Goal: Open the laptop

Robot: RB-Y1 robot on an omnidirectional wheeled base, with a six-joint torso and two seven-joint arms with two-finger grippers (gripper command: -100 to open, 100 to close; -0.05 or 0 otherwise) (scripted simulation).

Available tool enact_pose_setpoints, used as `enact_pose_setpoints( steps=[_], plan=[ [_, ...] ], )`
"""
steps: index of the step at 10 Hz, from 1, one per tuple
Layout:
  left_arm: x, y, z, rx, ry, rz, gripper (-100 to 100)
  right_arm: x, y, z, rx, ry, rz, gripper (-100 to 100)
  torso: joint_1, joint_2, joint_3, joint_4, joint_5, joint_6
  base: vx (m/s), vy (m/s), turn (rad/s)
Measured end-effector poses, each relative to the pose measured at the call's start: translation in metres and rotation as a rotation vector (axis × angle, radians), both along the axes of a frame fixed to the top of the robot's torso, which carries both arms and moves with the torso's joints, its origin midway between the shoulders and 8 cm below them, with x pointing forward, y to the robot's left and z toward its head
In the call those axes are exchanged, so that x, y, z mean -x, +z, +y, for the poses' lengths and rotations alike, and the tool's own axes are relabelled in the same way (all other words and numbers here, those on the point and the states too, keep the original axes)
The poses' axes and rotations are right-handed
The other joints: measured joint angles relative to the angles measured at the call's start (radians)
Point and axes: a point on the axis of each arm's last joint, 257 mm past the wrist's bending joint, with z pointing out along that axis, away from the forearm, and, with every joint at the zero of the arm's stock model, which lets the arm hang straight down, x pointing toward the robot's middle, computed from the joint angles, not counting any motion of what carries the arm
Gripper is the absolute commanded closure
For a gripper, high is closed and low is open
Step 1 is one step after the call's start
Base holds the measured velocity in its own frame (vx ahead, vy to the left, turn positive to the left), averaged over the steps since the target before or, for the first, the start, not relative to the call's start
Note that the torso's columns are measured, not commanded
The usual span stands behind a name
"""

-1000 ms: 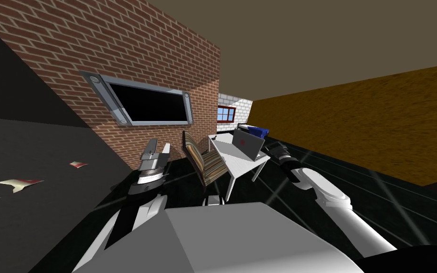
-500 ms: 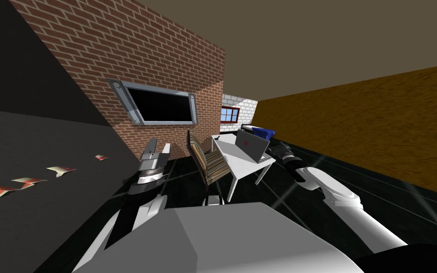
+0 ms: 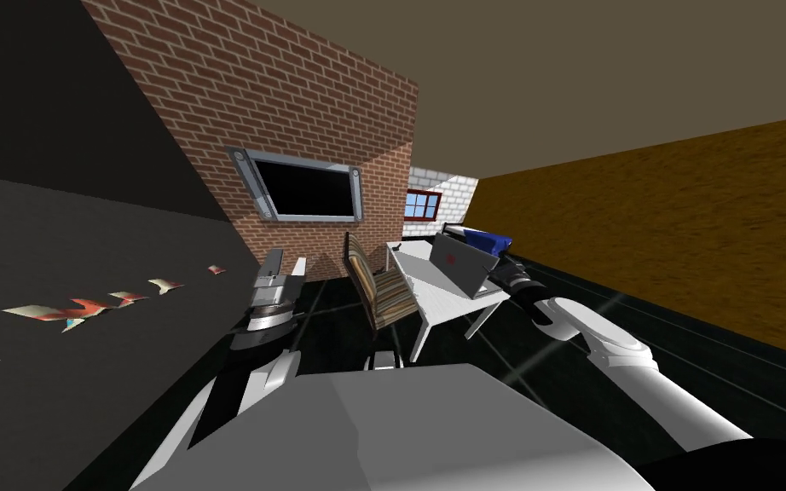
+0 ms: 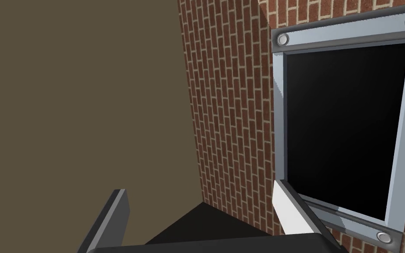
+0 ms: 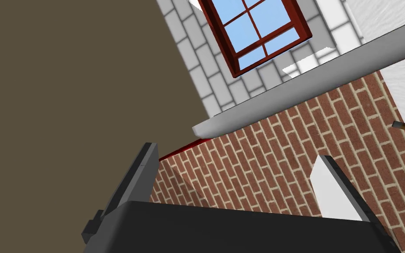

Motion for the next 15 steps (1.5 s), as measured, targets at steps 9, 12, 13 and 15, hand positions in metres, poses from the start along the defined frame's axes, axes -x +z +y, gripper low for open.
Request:
enact_pose_setpoints(
  steps=[9,12,13,15],
  plan=[
    [0.000,0.000,0.000,0.000,0.000,0.001,0,-0.003,-0.013,-0.050,-0.054,-0.186,0.022,-100,0.004,-0.010,-0.005,-0.003,0.000,0.002,-0.107,-0.083,0.225],
    [0.000,0.000,0.000,0.000,0.000,0.000,0,-0.001,-0.018,-0.068,-0.062,-0.257,0.031,-100,0.001,-0.007,-0.003,-0.002,-0.001,-0.001,-0.153,-0.094,0.313],
    [0.000,0.000,0.000,0.000,0.000,0.001,0,0.001,-0.018,-0.073,-0.064,-0.282,0.028,-100,0.005,-0.012,-0.006,-0.003,0.000,0.002,-0.021,-0.008,0.012],
    [0.000,0.000,0.000,0.000,0.000,0.000,0,0.005,-0.017,-0.084,-0.066,-0.322,0.033,-100,0.005,-0.006,-0.004,-0.002,0.001,-0.001,-0.188,-0.076,0.362]
  ],
)
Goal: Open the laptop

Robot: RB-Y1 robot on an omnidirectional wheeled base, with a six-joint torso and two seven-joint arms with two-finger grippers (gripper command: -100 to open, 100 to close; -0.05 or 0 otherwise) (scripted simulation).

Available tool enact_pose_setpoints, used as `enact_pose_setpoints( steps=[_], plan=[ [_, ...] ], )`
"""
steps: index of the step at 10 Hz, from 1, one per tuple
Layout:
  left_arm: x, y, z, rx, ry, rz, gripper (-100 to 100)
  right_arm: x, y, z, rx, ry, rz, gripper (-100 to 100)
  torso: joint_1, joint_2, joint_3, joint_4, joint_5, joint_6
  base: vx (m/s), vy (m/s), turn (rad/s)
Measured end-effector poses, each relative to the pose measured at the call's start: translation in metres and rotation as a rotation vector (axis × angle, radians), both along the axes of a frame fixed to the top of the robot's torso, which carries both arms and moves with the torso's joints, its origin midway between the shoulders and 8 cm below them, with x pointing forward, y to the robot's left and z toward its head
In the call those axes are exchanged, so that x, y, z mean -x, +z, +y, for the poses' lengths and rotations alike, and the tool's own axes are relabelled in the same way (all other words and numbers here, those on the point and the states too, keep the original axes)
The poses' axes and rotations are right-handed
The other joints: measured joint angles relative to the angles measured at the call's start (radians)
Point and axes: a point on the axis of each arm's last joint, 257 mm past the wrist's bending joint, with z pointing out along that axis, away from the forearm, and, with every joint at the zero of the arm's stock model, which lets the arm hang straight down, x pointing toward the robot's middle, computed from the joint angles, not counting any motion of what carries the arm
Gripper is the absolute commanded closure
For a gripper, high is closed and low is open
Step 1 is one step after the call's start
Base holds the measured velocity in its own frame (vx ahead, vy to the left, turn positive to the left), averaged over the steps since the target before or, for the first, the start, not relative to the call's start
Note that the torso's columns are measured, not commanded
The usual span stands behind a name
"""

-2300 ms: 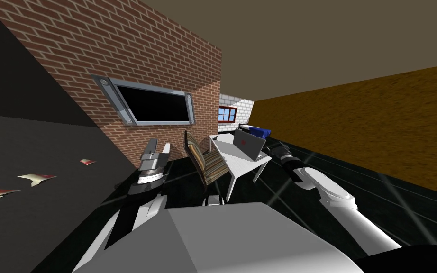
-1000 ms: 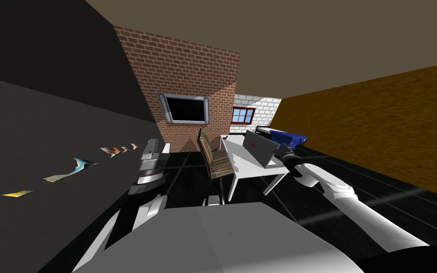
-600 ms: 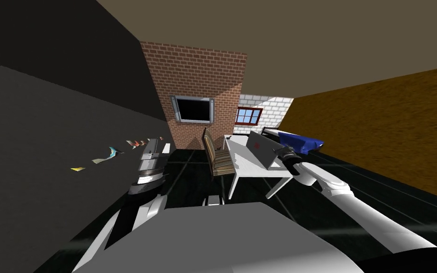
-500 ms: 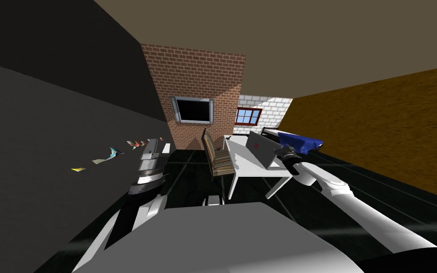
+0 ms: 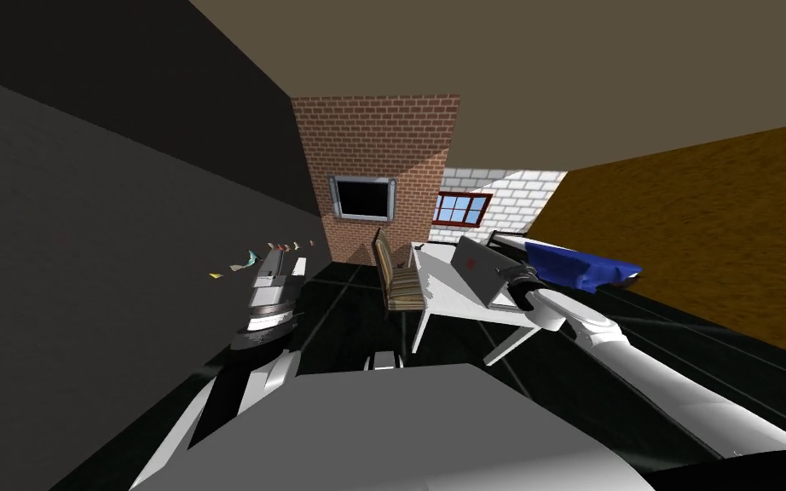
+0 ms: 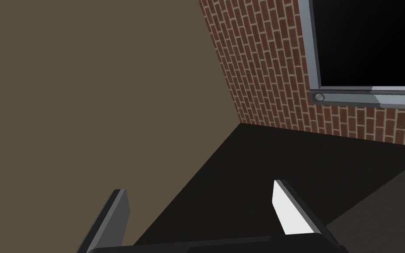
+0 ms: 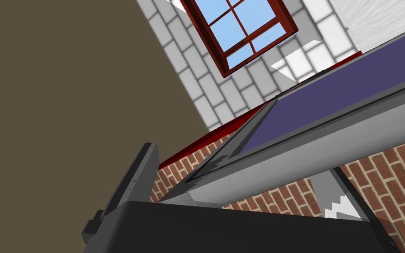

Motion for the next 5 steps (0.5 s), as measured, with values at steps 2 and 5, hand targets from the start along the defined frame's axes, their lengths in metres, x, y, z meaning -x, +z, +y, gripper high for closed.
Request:
enact_pose_setpoints(
  steps=[2,5],
  plan=[
    [0.000,0.000,0.000,0.000,0.000,0.000,0,0.004,-0.001,-0.012,0.000,-0.057,0.000,-100,-0.001,-0.005,-0.002,0.000,-0.001,0.003,-0.155,-0.068,0.283],
    [0.000,0.000,0.000,0.000,0.000,0.001,0,0.016,-0.002,-0.034,0.002,-0.141,0.009,-100,0.001,-0.008,-0.004,-0.002,0.000,0.004,-0.117,-0.034,0.181]
  ],
)
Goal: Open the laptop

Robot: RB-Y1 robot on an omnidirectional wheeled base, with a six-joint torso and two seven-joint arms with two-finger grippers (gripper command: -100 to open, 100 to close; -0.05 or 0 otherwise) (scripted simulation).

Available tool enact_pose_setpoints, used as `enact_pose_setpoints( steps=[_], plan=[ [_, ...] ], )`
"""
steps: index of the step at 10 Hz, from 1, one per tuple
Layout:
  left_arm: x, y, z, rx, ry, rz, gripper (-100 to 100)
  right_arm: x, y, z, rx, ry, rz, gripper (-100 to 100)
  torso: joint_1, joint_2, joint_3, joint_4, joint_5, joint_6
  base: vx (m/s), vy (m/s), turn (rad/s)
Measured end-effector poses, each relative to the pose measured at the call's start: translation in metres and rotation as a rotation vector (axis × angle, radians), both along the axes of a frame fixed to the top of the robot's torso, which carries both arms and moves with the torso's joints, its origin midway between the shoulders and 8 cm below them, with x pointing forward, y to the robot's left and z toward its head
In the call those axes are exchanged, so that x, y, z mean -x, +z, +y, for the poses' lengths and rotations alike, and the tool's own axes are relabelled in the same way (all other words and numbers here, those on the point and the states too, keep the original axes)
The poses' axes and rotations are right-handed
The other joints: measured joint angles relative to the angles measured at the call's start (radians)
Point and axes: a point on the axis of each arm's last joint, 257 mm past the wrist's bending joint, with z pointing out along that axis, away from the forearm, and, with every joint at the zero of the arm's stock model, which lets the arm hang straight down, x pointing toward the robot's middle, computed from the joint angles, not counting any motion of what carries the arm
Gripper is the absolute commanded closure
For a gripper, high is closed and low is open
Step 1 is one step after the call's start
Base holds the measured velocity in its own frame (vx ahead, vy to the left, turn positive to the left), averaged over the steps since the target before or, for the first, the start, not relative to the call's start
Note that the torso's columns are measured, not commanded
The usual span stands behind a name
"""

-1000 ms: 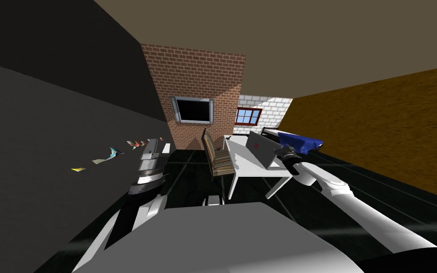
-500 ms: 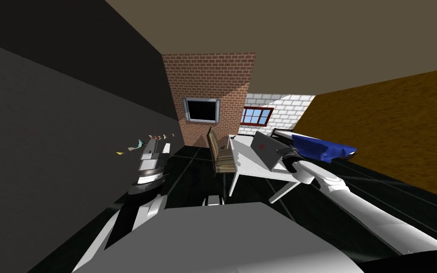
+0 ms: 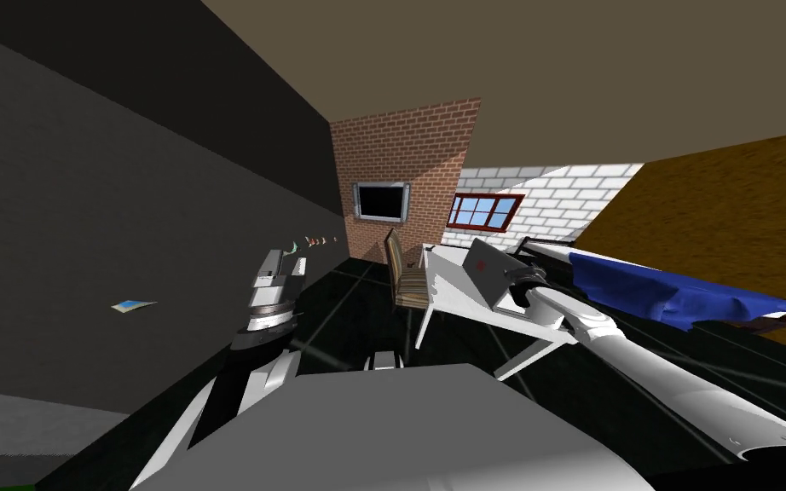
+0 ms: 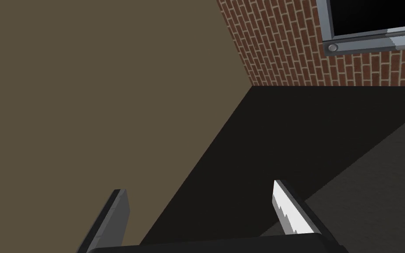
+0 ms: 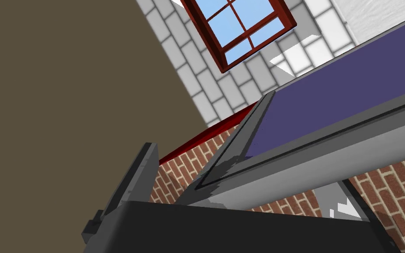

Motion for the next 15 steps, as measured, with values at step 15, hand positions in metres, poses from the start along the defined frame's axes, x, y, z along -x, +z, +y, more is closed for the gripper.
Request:
enact_pose_setpoints(
  steps=[15],
  plan=[
    [0.000,0.000,0.000,0.000,0.000,0.000,0,0.080,0.030,-0.088,0.086,-0.435,-0.002,-100,-0.001,0.002,0.001,0.001,0.000,0.000,-0.145,-0.012,0.243]
  ],
)
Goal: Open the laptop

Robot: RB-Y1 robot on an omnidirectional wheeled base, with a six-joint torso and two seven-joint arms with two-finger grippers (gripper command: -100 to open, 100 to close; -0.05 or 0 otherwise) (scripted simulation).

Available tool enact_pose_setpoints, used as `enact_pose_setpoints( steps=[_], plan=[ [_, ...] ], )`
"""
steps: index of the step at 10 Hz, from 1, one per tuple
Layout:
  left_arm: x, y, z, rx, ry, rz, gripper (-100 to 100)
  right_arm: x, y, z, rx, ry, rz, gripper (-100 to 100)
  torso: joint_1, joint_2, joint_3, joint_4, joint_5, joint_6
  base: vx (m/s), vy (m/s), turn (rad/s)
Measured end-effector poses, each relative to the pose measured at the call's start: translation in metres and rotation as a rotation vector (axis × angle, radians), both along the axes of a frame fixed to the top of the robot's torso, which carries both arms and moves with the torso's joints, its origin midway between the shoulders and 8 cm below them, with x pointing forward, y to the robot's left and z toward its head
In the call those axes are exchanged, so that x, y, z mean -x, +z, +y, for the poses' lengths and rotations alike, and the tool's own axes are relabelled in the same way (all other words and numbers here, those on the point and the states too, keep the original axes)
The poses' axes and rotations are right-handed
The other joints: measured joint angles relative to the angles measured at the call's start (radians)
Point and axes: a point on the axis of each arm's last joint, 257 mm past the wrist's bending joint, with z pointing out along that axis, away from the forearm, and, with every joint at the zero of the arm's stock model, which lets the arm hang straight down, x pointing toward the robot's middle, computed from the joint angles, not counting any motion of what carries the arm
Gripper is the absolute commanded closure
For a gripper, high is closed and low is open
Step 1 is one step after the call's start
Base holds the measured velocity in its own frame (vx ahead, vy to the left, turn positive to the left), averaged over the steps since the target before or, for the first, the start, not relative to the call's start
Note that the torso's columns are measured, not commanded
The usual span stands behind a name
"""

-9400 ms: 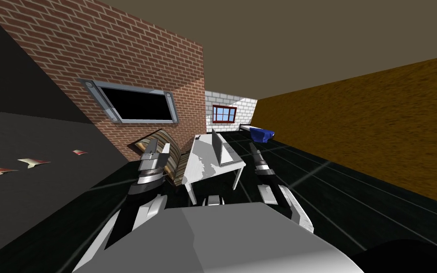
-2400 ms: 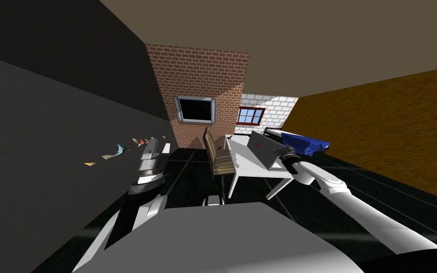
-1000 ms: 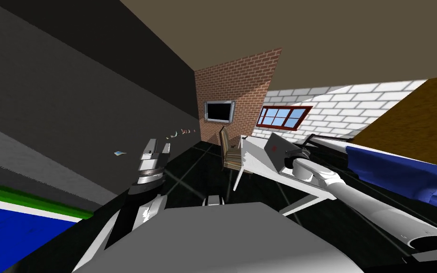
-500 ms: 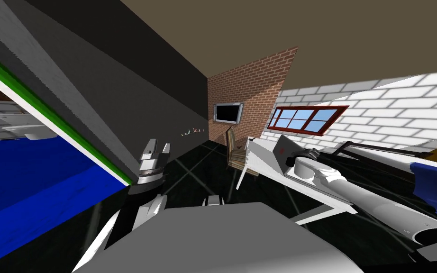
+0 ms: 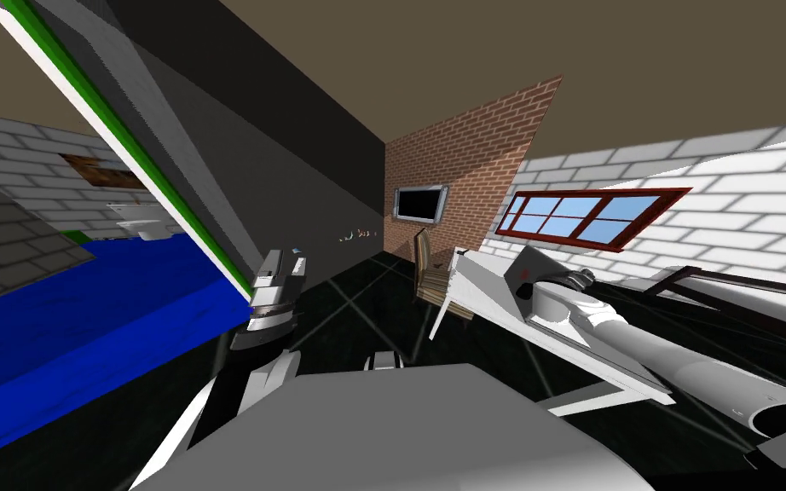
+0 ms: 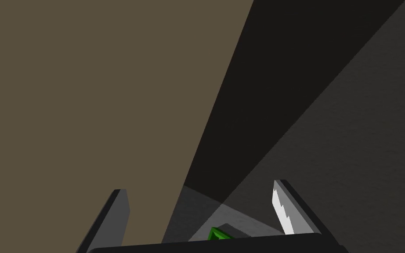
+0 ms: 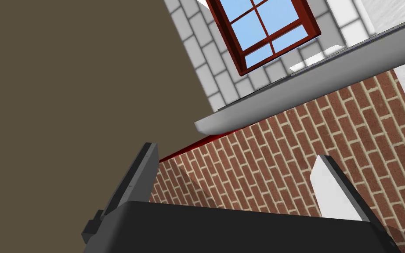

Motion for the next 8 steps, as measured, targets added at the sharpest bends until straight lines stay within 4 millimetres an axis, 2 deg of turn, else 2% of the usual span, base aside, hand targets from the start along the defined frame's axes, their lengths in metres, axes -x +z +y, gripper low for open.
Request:
enact_pose_setpoints(
  steps=[1,2,3,5,7,8],
  plan=[
    [0.000,0.000,0.000,0.000,0.000,0.000,0,0.001,0.001,0.000,0.001,-0.005,-0.001,100,0.000,-0.002,-0.001,-0.001,0.000,-0.002,0.186,-0.006,-0.392],
    [0.000,0.000,0.000,0.000,0.000,0.000,0,-0.006,-0.003,0.007,-0.010,0.026,-0.007,100,0.000,-0.008,-0.005,-0.002,0.000,0.000,0.269,0.010,-0.509],
    [0.000,0.000,0.000,0.000,0.000,0.000,0,-0.014,-0.007,0.014,-0.019,0.058,-0.005,100,0.000,-0.007,-0.005,-0.002,0.001,0.000,0.171,0.008,-0.119],
    [0.000,0.000,0.000,0.000,0.000,0.000,0,-0.025,-0.017,0.026,-0.034,0.114,-0.006,100,0.000,0.004,0.003,0.001,0.000,0.000,0.243,-0.004,-0.375],
    [0.000,0.000,0.000,0.000,0.000,0.000,0,-0.035,-0.018,0.033,-0.044,0.164,-0.004,100,0.001,0.010,0.006,0.003,0.000,-0.002,0.069,-0.014,-0.046],
    [0.000,0.000,0.000,0.000,0.000,0.000,0,-0.040,-0.019,0.035,-0.049,0.186,-0.001,100,0.001,0.013,0.008,0.004,0.000,-0.002,0.144,-0.013,-0.304]
  ],
)
